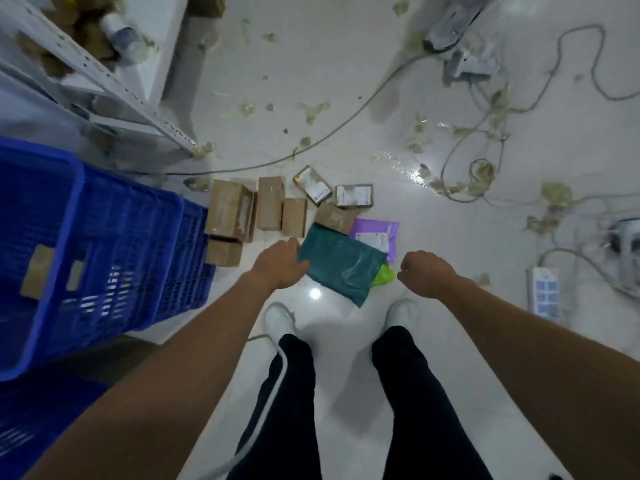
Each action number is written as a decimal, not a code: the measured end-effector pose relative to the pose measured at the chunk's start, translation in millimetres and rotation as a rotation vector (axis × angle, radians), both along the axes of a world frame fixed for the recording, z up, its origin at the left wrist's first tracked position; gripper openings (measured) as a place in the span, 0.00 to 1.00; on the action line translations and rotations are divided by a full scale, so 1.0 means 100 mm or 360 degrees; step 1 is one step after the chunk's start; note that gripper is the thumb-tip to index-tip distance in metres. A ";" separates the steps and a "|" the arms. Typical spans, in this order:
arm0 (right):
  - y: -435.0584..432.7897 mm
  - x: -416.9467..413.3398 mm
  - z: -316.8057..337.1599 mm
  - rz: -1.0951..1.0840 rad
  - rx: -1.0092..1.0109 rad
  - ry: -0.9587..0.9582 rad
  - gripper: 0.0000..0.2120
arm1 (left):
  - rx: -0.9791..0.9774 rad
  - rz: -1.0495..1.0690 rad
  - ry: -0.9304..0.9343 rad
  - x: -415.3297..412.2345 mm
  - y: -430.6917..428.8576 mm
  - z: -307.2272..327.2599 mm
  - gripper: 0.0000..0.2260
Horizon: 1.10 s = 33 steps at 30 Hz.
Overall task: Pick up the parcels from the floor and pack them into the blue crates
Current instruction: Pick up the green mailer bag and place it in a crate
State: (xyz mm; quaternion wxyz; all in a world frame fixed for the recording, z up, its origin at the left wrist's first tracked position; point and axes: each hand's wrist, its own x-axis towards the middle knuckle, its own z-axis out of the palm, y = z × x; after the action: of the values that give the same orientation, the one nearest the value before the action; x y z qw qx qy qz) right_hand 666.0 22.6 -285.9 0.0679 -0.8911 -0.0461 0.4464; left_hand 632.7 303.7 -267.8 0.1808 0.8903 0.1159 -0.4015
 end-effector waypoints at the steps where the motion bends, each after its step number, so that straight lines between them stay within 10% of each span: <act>1: 0.01 -0.02 -0.22 -0.0052 -0.0009 0.0039 0.13 | 0.0002 -0.0056 0.0019 0.01 0.02 -0.22 0.21; 17: 0.16 -0.61 -3.73 -0.0776 0.0015 0.0324 0.19 | 0.0022 -0.0228 0.0100 0.39 0.20 -3.76 0.19; 23: 0.20 -0.70 -4.55 -0.1554 0.0106 0.0129 0.26 | 0.0025 0.0156 0.0110 0.34 0.26 -4.70 0.25; 33: 0.28 -0.72 -4.95 -0.2237 0.0462 0.0079 0.01 | -0.0178 0.1098 0.0160 0.30 0.28 -5.04 0.24</act>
State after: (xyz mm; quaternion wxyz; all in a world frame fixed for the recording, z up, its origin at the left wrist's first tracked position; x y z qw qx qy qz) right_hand 593.9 50.3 -780.5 0.4582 -0.6815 0.4813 0.3065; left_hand 662.5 331.3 -771.8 0.3482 0.7667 0.3964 -0.3658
